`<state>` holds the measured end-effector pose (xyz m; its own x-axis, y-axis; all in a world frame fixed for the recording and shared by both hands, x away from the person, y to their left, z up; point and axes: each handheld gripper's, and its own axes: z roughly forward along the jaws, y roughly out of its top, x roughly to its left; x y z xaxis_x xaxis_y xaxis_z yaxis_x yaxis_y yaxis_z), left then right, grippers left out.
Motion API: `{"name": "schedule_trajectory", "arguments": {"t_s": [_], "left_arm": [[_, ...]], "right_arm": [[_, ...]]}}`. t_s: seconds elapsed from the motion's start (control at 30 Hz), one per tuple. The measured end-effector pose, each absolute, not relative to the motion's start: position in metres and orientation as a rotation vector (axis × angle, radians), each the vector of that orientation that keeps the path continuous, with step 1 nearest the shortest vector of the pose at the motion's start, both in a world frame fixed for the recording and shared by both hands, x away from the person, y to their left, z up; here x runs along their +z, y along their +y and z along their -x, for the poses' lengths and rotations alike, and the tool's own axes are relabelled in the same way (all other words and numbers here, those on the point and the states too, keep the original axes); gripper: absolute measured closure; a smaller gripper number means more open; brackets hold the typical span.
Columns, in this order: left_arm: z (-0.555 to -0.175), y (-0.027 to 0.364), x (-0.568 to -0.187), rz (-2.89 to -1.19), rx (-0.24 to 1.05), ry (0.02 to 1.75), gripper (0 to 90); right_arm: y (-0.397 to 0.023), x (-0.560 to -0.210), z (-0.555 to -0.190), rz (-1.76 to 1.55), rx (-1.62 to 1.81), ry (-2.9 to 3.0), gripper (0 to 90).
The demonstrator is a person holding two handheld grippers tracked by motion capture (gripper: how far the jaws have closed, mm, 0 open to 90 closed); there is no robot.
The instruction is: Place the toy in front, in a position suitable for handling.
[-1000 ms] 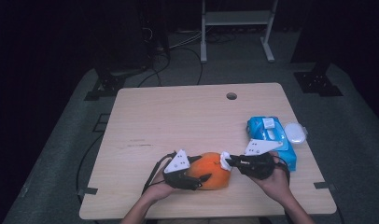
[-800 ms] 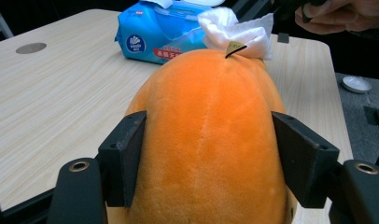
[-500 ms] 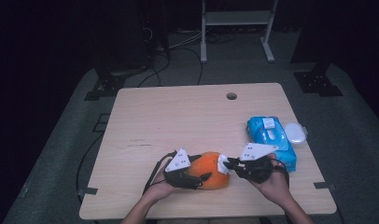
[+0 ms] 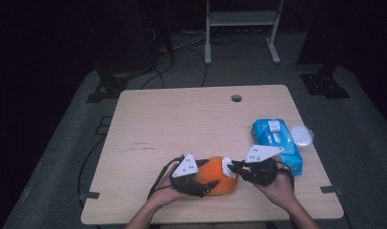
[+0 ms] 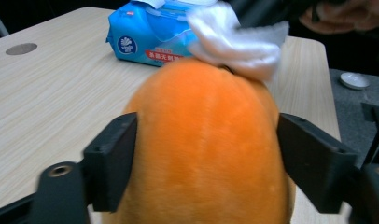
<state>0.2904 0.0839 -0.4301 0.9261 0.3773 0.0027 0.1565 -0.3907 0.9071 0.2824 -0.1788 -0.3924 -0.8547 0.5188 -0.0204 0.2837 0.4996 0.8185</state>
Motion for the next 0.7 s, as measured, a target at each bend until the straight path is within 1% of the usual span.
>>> {"name": "schedule_trajectory", "arguments": {"t_s": [0.1,0.13,0.2,0.23,0.37,0.47,0.5,0.57,0.6,0.63,0.7], "left_arm": [[-0.297,0.09,-0.43,-1.962,0.195,0.448,16.6],[-0.298,0.09,-0.432,-1.959,0.177,0.455,17.2],[-0.295,0.088,-0.434,-1.967,0.197,0.435,24.3],[-0.294,0.086,-0.433,-1.972,0.206,0.426,25.9],[-0.287,0.078,-0.43,-1.995,0.22,0.38,27.0],[-0.288,0.081,-0.428,-2.009,0.217,0.369,22.0],[-0.291,0.084,-0.428,-2.0,0.21,0.384,19.3],[-0.295,0.087,-0.43,-1.981,0.177,0.432,17.2],[-0.296,0.087,-0.432,-1.975,0.163,0.44,18.1],[-0.296,0.087,-0.432,-1.975,0.163,0.44,21.8],[-0.292,0.081,-0.432,-1.994,0.2,0.419,24.8]], "right_arm": [[-0.184,-0.396,-0.283,-0.686,1.274,2.493,82.4],[-0.186,-0.396,-0.283,-0.692,1.263,2.49,82.3],[-0.189,-0.396,-0.286,-0.708,1.26,2.479,82.3],[-0.189,-0.395,-0.286,-0.718,1.268,2.473,82.3],[-0.18,-0.385,-0.281,-0.668,1.325,2.444,82.4],[-0.174,-0.387,-0.28,-0.634,1.284,2.469,82.5],[-0.175,-0.389,-0.28,-0.631,1.277,2.482,82.5],[-0.179,-0.392,-0.282,-0.638,1.261,2.484,82.5],[-0.182,-0.392,-0.283,-0.655,1.266,2.48,82.5],[-0.184,-0.392,-0.285,-0.665,1.27,2.474,82.5],[-0.183,-0.391,-0.284,-0.675,1.277,2.462,82.5]]}}
